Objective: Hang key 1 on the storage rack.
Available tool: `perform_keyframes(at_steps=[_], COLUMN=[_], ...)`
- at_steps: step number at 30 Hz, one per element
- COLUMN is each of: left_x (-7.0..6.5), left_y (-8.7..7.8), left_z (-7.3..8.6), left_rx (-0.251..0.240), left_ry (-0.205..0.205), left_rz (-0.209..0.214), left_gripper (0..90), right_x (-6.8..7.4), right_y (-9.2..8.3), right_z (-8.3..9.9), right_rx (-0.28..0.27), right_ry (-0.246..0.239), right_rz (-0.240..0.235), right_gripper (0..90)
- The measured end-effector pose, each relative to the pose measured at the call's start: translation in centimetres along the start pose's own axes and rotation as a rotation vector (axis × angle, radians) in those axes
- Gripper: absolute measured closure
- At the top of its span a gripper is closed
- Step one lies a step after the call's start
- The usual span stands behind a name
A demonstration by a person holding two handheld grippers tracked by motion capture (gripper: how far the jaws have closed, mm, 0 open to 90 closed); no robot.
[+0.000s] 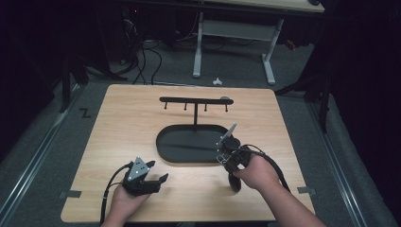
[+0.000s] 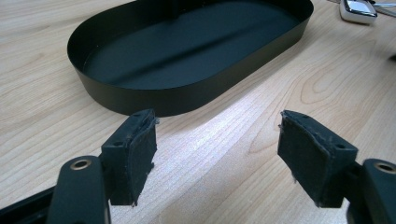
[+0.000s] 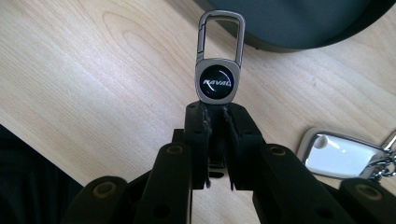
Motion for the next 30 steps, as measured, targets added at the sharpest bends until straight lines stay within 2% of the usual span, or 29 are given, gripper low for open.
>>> perform_keyframes(at_steps=[6,14,16,18,20,22,30], left_x=[0.1,0.2,0.2,0.2,0.2,0.2,0.2], left_y=[-0.4,-0.6,-0.7,-0.7,-0.7,-0.7,-0.7], left_z=[0.3,0.5,0.6,0.6,0.6,0.6,0.7], left_rx=[0.002,0.008,0.006,0.008,0.007,0.008,0.019], left_ry=[-0.005,-0.003,-0.005,-0.005,-0.004,-0.002,0.006], left_rz=[-0.004,-0.01,-0.01,-0.009,-0.007,-0.006,-0.004], left_gripper=[28.8,28.9,28.9,29.0,29.1,29.1,29.1], right_x=[-0.5,-1.0,-1.2,-1.2,-1.5,-1.5,-2.2], right_y=[-1.2,-2.7,-3.1,-3.5,-3.9,-4.3,-5.8], right_z=[-0.5,-1.1,-1.5,-1.7,-2.1,-2.3,-3.8], right_rx=[-0.038,-0.061,-0.079,-0.081,-0.096,-0.103,-0.139], right_ry=[0.009,0.017,0.006,0.021,0.005,0.024,0.022], right_rz=[-0.001,0.009,0.009,0.011,0.014,0.012,0.033], right_gripper=[80.8,80.8,80.8,80.8,80.8,80.8,80.8])
Point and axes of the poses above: each handheld gripper's, and its own axes: y roughly forward along the jaws, z roughly out of its underside, x roughly to its left, the point moved 5 cm from there along y, roughly forward along the jaws, and after that the axes turned 5 degrees about z, right-handed, at the moved point
